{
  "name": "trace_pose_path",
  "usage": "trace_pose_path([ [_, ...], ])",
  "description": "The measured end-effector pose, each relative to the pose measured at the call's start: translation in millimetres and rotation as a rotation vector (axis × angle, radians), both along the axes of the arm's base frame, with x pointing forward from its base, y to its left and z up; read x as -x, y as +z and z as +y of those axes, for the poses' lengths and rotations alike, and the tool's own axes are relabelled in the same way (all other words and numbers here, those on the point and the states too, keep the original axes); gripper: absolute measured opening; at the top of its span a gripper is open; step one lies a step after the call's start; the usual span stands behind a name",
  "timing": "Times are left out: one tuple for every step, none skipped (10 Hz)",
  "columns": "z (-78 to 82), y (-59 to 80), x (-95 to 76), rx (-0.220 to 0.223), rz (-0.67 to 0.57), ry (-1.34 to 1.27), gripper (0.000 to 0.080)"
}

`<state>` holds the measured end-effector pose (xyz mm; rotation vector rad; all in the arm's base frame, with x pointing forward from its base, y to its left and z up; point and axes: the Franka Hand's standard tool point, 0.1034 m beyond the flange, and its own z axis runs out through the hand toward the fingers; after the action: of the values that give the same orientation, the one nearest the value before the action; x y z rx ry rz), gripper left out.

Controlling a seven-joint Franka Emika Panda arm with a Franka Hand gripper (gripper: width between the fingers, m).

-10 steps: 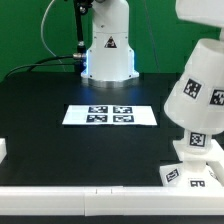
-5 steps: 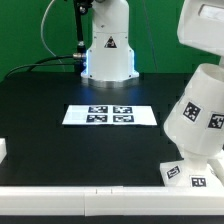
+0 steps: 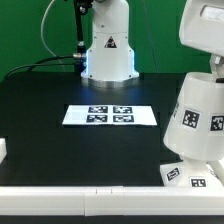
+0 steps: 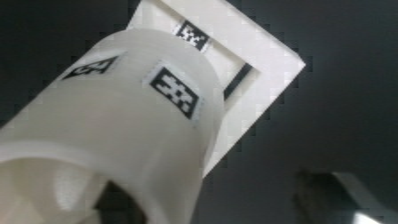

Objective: Assemble lamp

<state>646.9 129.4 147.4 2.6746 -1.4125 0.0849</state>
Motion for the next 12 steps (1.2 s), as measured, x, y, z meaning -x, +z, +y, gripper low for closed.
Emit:
trace_pose_path([
  [0.1,0.2,-0.1,0.000,0.000,0.000,0.0630],
  [0.1,0.1,-0.1,0.000,0.000,0.000,0.0630],
  [0.1,0.2,-0.1,0.000,0.000,0.000,0.0687],
  [0.1,0.2,-0.1,0.000,0.000,0.000,0.0696],
  [0.0,0.2,-0.1,0.000,0.000,0.000,0.0696],
  [-0.7,4.2,-0.8,-0.004,0.000,0.008,0.0696],
  [-2.8,22.1,-2.8,-0.018,-0.014,0.023,0.0698],
  [-8.0,38.7,-2.6,-0.033,-0.031,0.033,0.0698],
  [-16.5,50.0,-1.1,-0.044,-0.040,0.034,0.0698],
  [-23.4,56.2,-0.2,-0.050,-0.044,0.029,0.0698],
  [-26.5,55.0,0.6,-0.049,-0.042,0.024,0.0698],
  [-24.7,53.5,1.0,-0.048,-0.040,0.027,0.0698],
])
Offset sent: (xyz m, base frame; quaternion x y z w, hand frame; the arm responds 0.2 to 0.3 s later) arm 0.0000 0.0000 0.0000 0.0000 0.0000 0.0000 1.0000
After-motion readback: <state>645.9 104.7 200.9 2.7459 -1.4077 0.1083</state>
